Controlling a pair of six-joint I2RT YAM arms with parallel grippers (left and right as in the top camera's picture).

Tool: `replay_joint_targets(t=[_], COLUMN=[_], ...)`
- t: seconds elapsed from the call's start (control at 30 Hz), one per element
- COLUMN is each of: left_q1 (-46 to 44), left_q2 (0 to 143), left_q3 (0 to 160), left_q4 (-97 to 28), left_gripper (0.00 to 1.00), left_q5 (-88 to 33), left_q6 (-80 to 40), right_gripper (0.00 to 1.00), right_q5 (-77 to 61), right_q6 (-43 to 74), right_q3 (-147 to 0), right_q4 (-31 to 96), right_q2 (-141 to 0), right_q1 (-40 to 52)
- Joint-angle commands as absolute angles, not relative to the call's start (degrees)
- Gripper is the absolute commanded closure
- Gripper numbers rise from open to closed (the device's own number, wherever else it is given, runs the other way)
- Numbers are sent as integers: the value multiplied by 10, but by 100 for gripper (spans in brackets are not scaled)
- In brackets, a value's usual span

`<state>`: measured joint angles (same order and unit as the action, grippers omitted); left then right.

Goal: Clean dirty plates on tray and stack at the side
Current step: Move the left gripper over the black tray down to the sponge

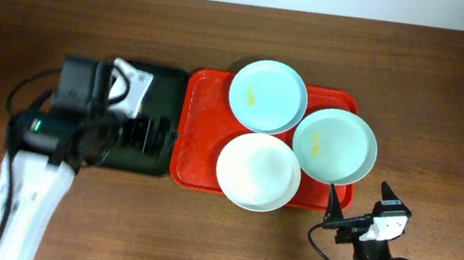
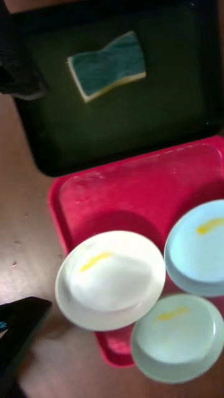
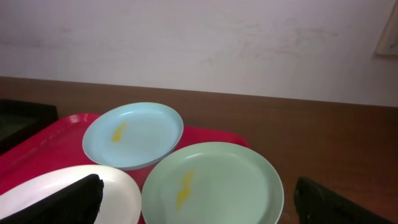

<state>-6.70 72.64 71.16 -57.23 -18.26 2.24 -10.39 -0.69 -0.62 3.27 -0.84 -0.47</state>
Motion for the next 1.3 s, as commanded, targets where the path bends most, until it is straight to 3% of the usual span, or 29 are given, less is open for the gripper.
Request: replay_joint_targets(t=[0.0, 0.07, 0.17, 0.23, 0.43, 0.73, 0.77, 0.83, 0.97, 1.13, 1.27], left_q1=[-69, -69, -69, -69, -69, -69, -69, -69, -69, -66, -59], left_q2=[790, 821, 866, 887, 922, 923, 923, 927, 944, 983, 1009], left_q3=[724, 724, 724, 724, 724, 723, 723, 723, 723, 723, 723], left_q4=[-577, -576, -580, -580, -570, -499, -491, -481, -472, -455, -446], left_gripper=[0, 6, 26, 32, 32, 23, 28, 52, 78, 85, 79], left_q5=[-192, -188, -152, -145, -104, 1, 1, 1, 10, 20, 17], left_q6=[35, 35, 35, 32, 14, -68, -68, -68, -68, -68, -69], right_gripper=[1, 1, 2, 1, 1, 1, 1, 1, 1, 1, 1], right_q5=[-99, -99, -99, -99, -99, -99, -99, -99, -99, -99, -99], right_q6=[-11, -11, -11, -11, -11, -11, -11, -11, -11, -11, -11], right_q3=[-3, -3, -3, -3, -3, -3, -3, -3, -3, -3, -3], right_q4=[37, 37, 37, 37, 37, 37, 37, 37, 37, 37, 37], right_q2=[-5, -5, -5, -5, -5, -5, -5, -5, -5, -5, -5], right_q1=[-1, -1, -1, -1, -1, -1, -1, -1, -1, -1, -1])
